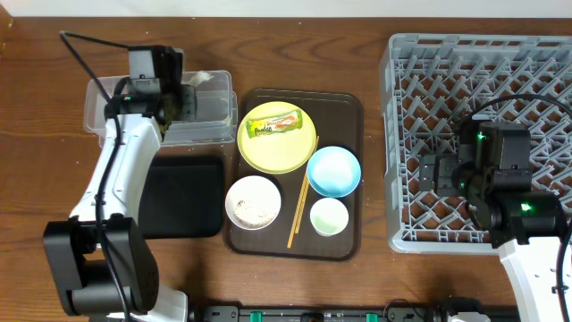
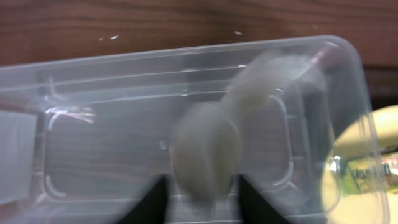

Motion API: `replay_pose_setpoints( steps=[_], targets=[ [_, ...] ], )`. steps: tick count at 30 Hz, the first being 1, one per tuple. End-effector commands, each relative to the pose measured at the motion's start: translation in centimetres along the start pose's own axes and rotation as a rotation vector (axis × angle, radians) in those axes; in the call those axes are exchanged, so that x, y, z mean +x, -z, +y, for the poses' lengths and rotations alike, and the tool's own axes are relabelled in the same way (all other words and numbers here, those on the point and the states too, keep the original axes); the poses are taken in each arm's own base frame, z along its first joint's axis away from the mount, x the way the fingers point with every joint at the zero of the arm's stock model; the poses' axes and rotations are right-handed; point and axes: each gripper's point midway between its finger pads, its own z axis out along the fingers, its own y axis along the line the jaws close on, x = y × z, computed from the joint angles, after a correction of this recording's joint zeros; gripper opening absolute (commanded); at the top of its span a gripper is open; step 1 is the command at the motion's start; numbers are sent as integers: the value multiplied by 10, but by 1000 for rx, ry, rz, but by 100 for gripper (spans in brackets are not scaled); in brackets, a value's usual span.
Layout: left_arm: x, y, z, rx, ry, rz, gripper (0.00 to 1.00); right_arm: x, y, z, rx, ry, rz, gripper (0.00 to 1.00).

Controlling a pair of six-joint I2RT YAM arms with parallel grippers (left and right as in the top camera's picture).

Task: Sort waste into correct bins and load items into the dishwasher rack
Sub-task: 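Carry the wrapper and tissue left and drop into the clear bin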

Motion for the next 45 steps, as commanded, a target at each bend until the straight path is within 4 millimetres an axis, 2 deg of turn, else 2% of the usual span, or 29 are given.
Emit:
replay_pose_setpoints(
  steps=[1, 6, 8, 10, 12, 14, 18, 21, 25, 34, 42, 45],
  targets=[
    [-2, -1, 0, 2, 13, -2, 56, -9, 6, -1, -2, -18, -26, 99],
    [-4, 3, -21, 30, -26, -10, 56, -9, 6, -1, -2, -17, -26, 99],
    [-5, 7, -40, 58, -65, -15, 57, -8, 6, -1, -2, -14, -26, 99],
    [-4, 11, -72, 140, -173, -23, 58, -8, 6, -1, -2, -14, -26, 99],
    [-1, 15, -103, 211, -278, -31, 64, -8, 6, -1, -2, -14, -25, 99],
    [3, 17, -127, 251, -371, -38, 69, -8, 6, -1, -2, -14, -26, 99],
    [16, 14, -163, 300, -556, -38, 75, -8, 6, -1, -2, -14, -26, 99],
    [25, 3, -181, 322, -642, -31, 75, -8, 6, -1, -2, -14, -26, 99],
    [29, -18, -191, 330, -659, -27, 76, -8, 6, -1, -2, -14, -25, 99],
    [39, -60, -198, 332, -660, -13, 76, -8, 6, -1, -2, -14, -25, 99],
    [68, -90, -198, 339, -665, 76, 78, -8, 6, -1, -2, -14, -25, 99],
    [78, -94, -197, 342, -667, 114, 72, -8, 6, -1, -2, -14, -24, 99]
  ],
)
